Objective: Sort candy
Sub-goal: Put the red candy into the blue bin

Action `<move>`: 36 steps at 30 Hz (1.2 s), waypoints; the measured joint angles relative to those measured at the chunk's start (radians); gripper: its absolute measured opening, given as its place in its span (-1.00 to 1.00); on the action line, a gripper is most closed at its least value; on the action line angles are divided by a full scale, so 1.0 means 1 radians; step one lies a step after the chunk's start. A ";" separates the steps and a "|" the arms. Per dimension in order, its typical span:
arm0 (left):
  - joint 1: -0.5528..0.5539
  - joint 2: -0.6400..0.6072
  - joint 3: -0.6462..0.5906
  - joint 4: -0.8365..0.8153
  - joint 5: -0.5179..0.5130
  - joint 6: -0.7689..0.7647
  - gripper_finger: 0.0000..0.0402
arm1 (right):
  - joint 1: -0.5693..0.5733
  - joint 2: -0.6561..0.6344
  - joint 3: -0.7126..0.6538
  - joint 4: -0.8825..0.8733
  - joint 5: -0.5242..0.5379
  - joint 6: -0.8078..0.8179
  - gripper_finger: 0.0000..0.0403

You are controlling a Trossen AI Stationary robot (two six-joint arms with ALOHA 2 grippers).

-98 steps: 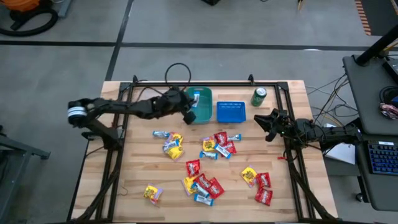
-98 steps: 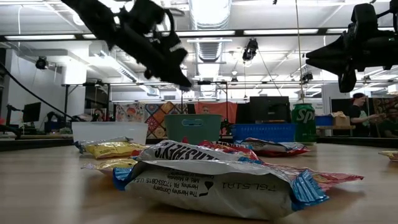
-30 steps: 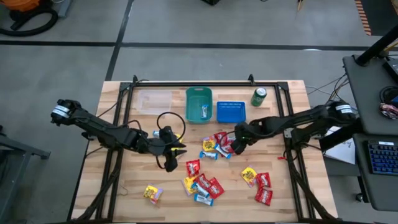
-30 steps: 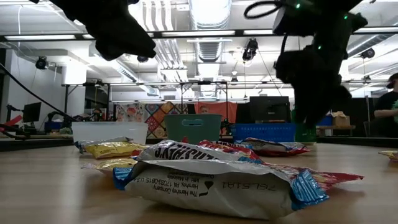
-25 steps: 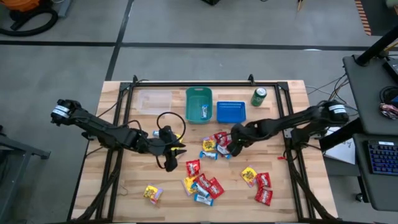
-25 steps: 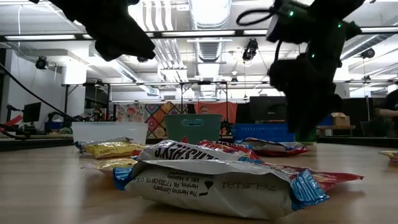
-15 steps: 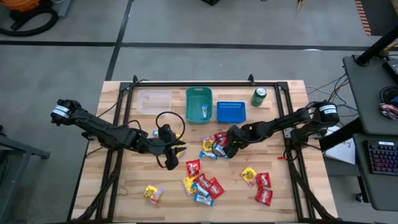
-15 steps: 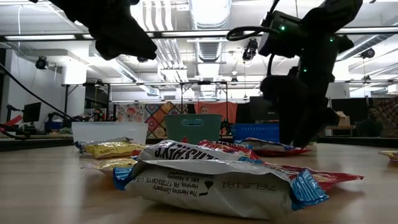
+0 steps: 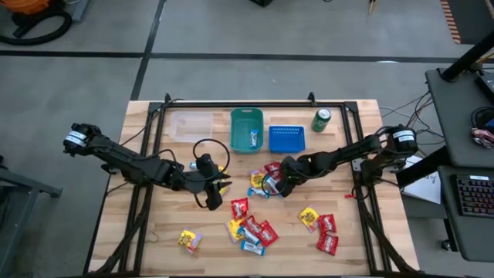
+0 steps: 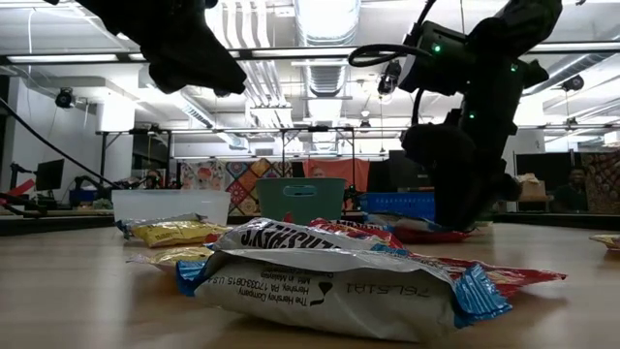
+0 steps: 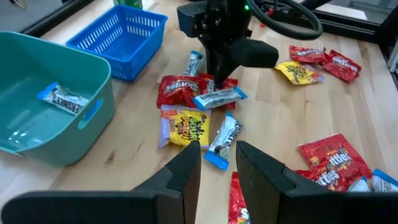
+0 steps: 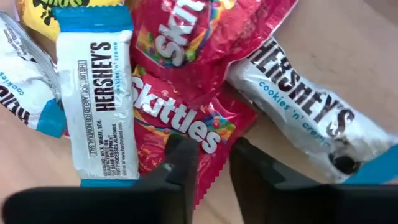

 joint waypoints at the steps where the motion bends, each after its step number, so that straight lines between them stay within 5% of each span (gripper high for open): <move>1: 0.000 0.000 0.000 0.000 -0.004 0.000 -0.57 | 0.000 -0.005 -0.001 0.001 0.000 -0.006 -0.69; 8: 0.000 -0.009 0.000 0.000 -0.004 0.000 -0.57 | 0.000 -0.071 -0.002 0.009 -0.005 -0.067 -0.94; 36: 0.000 -0.193 0.006 -0.017 -0.004 0.093 -0.57 | 0.019 -0.270 0.000 0.065 0.020 -0.261 -0.96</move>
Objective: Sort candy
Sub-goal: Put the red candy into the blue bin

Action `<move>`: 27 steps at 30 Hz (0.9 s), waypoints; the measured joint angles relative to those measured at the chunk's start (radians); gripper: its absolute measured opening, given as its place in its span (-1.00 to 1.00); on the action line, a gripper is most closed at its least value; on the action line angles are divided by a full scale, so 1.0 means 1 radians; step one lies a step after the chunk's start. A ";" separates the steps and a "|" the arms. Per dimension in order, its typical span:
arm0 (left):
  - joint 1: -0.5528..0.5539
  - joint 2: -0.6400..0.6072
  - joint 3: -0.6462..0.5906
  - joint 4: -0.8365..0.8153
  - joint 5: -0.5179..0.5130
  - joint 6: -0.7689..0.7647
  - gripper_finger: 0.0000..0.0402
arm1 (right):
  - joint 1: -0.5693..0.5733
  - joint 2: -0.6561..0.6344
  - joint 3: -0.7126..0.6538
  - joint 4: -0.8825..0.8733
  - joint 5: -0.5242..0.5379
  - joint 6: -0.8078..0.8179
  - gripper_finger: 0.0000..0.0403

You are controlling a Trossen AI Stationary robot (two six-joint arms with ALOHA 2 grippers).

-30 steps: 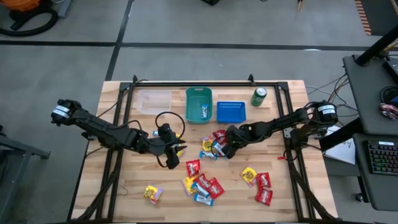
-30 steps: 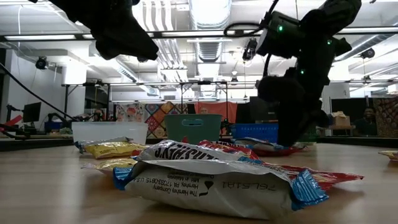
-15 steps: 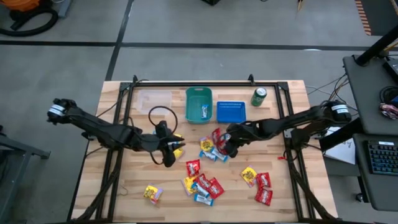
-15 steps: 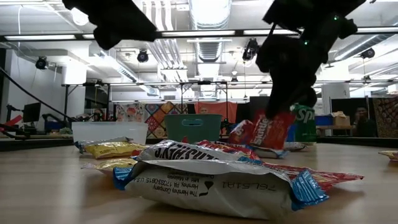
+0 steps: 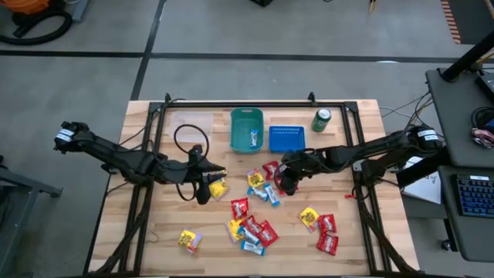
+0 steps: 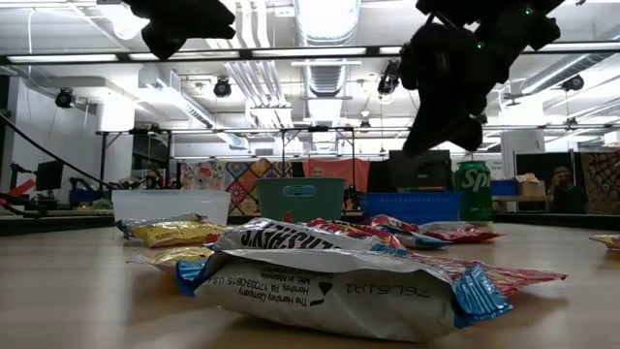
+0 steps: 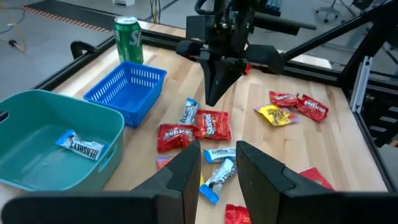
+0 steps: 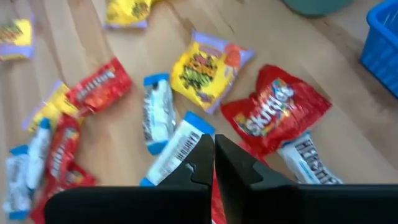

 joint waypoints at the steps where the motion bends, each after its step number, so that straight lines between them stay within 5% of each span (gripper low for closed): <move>1: 0.000 0.003 0.000 0.003 0.000 0.000 -0.57 | 0.000 0.003 0.000 -0.015 0.000 -0.019 -0.96; 10: 0.000 0.032 0.000 -0.010 0.001 0.002 -0.57 | 0.055 0.045 0.000 -0.074 -0.041 -0.480 -0.90; 27: 0.000 0.035 -0.002 -0.008 0.000 0.000 -0.57 | 0.109 0.159 0.000 -0.170 0.053 -0.457 0.00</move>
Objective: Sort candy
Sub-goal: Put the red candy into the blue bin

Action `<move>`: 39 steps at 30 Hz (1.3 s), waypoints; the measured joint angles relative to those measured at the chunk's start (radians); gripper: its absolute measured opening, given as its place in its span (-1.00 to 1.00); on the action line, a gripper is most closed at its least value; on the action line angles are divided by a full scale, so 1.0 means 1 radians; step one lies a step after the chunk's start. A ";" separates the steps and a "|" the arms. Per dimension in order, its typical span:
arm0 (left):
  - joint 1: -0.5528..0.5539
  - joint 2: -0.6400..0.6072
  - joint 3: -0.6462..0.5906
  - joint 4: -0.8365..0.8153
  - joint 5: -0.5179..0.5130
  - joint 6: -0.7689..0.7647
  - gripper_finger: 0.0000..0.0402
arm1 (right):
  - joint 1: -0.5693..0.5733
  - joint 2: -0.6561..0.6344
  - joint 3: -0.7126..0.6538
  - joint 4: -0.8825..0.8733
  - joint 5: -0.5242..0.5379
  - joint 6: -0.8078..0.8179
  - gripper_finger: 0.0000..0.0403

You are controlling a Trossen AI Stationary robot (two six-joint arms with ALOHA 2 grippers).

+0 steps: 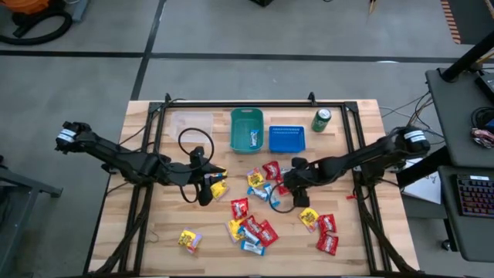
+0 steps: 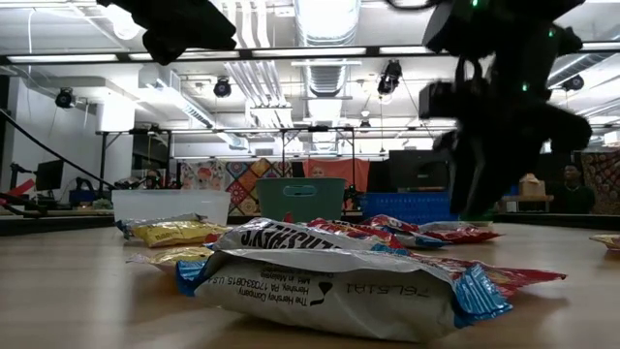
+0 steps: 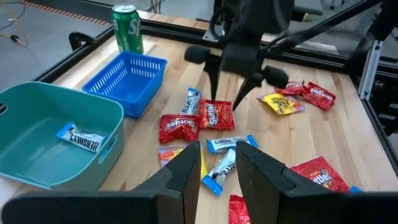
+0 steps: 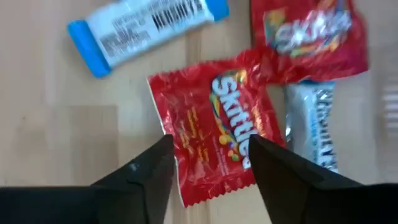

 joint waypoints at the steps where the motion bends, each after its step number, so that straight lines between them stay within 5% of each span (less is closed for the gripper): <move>1: 0.000 0.000 0.000 0.000 0.000 0.000 -0.57 | 0.000 0.014 0.000 0.001 0.000 0.001 0.02; 11: 0.000 0.000 0.000 0.006 0.000 0.000 -0.57 | 0.001 0.116 0.004 0.004 -0.005 0.052 -0.04; 24: 0.000 0.000 0.000 0.020 -0.001 0.000 -0.57 | 0.000 0.107 0.002 0.004 0.000 0.065 -0.91; 39: 0.000 0.000 0.000 0.027 -0.002 -0.025 -0.57 | 0.000 -0.104 -0.003 -0.005 -0.016 0.064 -0.95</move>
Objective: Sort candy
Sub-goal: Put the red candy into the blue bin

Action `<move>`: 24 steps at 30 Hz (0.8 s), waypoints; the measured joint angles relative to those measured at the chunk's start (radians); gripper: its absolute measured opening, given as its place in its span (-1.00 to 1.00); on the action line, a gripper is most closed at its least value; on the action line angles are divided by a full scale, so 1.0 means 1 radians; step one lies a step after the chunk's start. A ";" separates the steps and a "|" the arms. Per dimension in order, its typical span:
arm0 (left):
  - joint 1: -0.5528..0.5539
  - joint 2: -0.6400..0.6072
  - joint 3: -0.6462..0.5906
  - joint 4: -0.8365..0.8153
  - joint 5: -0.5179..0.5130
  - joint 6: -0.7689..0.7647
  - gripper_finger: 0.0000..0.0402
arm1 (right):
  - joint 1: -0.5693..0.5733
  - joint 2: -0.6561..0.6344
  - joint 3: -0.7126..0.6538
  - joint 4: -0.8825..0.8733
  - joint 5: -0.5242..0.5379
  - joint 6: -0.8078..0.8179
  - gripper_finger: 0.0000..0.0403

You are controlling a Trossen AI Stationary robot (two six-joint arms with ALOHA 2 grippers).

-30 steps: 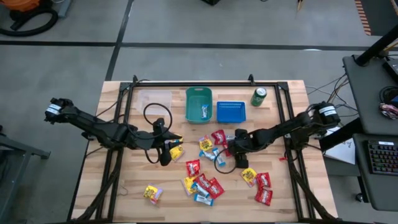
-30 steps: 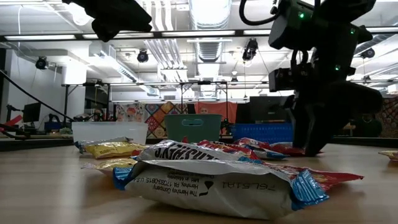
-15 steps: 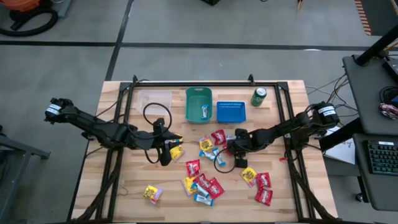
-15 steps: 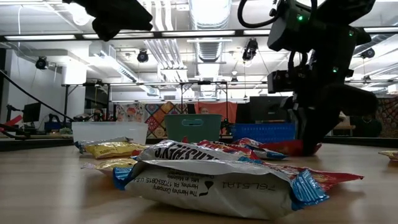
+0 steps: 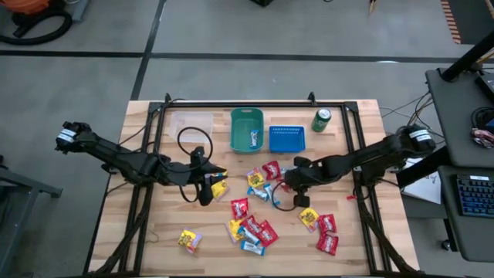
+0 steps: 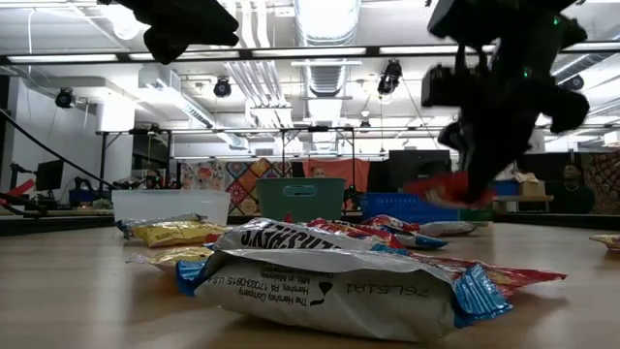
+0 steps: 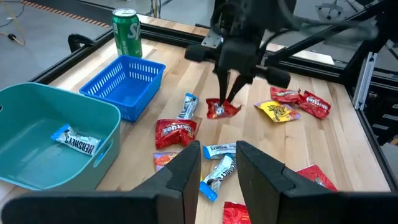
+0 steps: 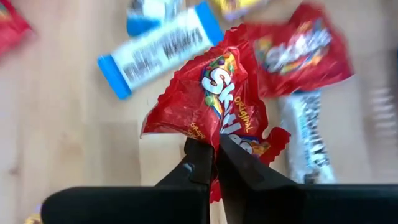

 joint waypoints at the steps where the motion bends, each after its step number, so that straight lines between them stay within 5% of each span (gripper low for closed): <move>1: 0.000 0.000 0.000 0.000 0.000 -0.004 -0.57 | 0.000 -0.019 0.002 0.001 0.003 -0.001 -0.95; 10: -0.001 0.000 0.000 -0.055 0.002 -0.095 -0.57 | -0.032 -0.105 0.124 -0.044 0.151 -0.062 -0.96; 16: -0.013 -0.002 0.000 -0.143 0.003 -0.196 -0.57 | -0.152 -0.036 0.292 -0.261 0.253 -0.119 -0.96; 24: -0.046 -0.005 0.000 -0.258 0.011 -0.315 -0.57 | -0.378 0.114 0.418 -0.379 0.219 -0.197 -0.96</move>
